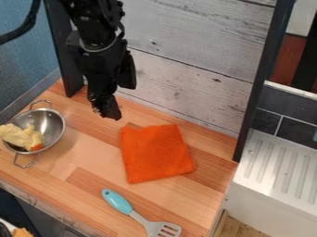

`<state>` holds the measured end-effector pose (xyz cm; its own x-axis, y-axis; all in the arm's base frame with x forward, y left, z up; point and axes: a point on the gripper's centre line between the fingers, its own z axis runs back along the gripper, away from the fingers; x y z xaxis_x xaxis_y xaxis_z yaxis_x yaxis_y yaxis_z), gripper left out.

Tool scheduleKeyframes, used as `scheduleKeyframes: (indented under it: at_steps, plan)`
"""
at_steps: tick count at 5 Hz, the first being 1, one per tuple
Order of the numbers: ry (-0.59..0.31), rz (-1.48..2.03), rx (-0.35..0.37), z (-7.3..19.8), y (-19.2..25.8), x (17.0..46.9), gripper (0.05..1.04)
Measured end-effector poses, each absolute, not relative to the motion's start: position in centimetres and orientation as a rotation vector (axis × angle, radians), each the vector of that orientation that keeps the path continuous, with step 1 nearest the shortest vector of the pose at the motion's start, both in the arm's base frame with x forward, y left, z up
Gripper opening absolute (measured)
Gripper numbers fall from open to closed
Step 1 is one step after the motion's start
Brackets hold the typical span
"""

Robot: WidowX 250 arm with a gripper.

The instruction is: Move the orange cloth to the top left corner of the table

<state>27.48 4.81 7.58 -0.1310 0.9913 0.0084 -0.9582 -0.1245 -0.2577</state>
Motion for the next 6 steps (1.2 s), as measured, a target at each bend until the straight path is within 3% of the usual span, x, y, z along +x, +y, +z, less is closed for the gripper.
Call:
scheduleKeyframes:
  at_steps: [2,5,6]
  plan:
    - [-0.19,1.661,-0.158,6.0,3.6,27.5,0.999]
    - [-0.096,1.606,-0.073,-0.1,1.1,29.2,0.999]
    - [-0.125,1.606,-0.066,-1.3,1.1,29.6,0.999]
